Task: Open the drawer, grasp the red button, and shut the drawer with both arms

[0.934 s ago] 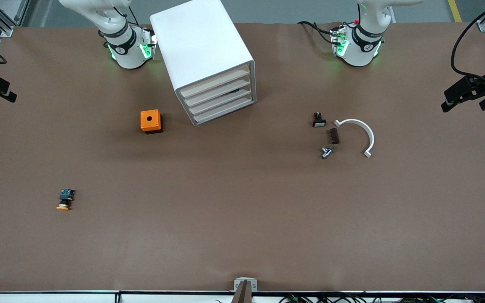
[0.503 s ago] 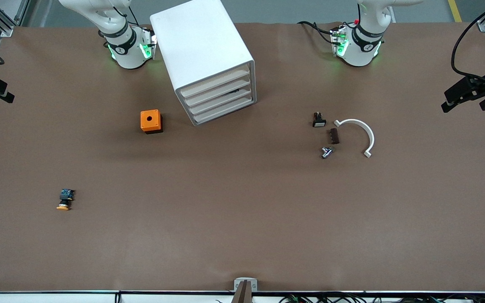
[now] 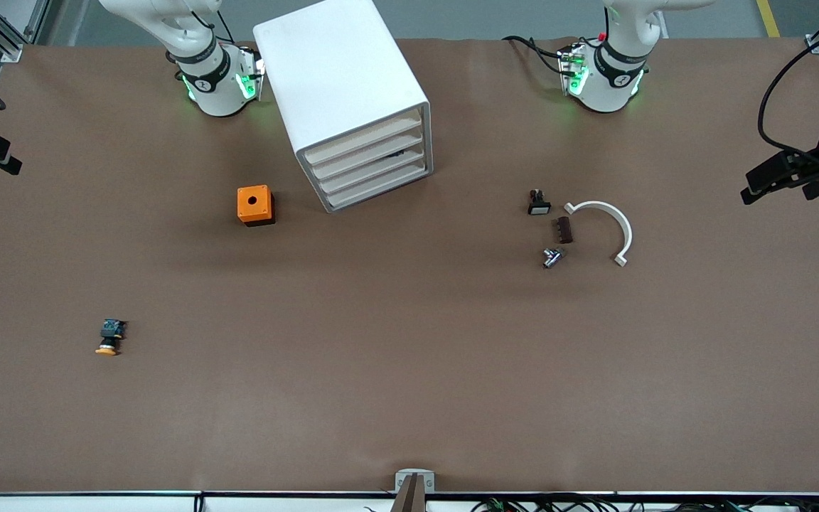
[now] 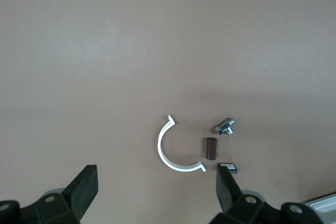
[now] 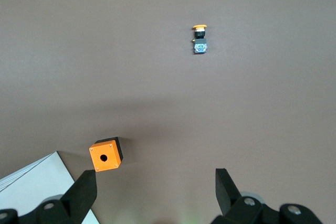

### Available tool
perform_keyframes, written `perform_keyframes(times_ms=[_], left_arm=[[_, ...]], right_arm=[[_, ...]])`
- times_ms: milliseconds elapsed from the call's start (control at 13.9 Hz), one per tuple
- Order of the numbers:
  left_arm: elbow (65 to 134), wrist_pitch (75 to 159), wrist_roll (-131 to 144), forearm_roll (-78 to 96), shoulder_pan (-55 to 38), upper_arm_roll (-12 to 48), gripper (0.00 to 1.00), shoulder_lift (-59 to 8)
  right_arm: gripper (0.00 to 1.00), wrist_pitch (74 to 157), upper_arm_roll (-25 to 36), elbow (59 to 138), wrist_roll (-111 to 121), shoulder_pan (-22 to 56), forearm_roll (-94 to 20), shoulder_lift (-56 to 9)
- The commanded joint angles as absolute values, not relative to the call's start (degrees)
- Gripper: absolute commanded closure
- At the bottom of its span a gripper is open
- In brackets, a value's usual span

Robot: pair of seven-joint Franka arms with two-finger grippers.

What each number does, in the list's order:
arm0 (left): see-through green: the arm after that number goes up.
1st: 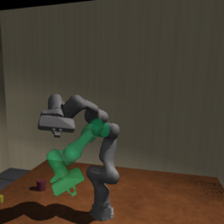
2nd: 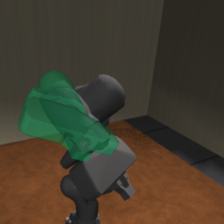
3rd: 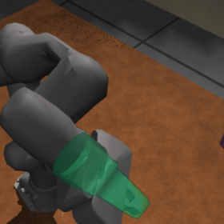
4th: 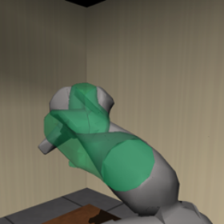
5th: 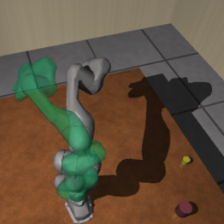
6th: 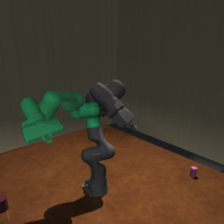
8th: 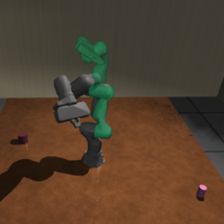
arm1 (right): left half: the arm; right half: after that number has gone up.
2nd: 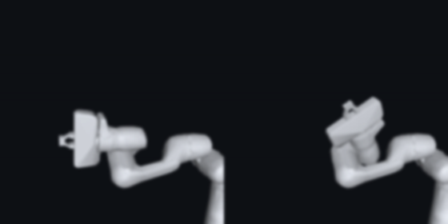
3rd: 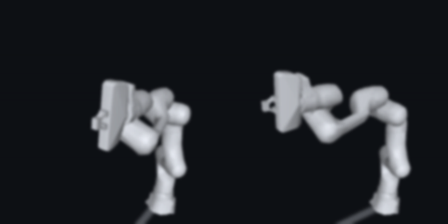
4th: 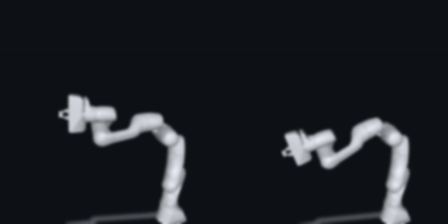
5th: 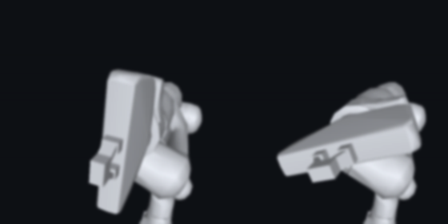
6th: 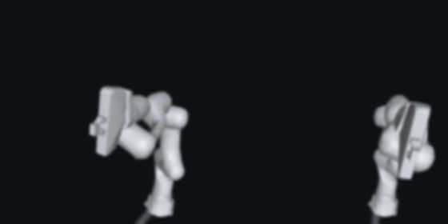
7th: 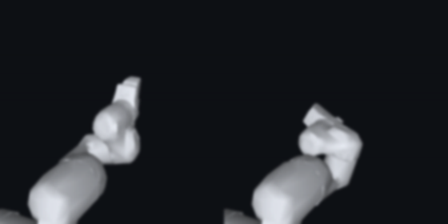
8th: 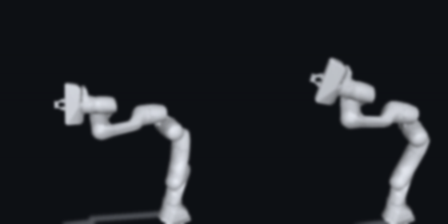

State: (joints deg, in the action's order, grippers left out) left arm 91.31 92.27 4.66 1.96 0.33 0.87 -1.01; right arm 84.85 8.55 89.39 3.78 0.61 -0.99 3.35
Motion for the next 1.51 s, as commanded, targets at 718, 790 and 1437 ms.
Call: perform_keyframes(times_ms=[718, 790, 1437], left_arm=[[87.3, 91.8, 34.0, 2.4, -15.5, 4.5, 0.01, -20.8], [86.1, 91.5, 38.2, 2.5, -17.3, 4.4, 0.01, -23.0], [75.0, 88.9, 66.1, 19.8, -21.4, 4.7, 0.00, -37.5]], right_arm=[[0.00, 83.6, 8.1, 90.5, 3.8, 0.2, -1.1, 4.5], [0.00, 83.6, 8.1, 90.5, 3.8, 0.2, -1.1, 4.5], [0.00, 83.8, 8.1, 90.4, 3.9, 0.2, -1.1, 4.4]])
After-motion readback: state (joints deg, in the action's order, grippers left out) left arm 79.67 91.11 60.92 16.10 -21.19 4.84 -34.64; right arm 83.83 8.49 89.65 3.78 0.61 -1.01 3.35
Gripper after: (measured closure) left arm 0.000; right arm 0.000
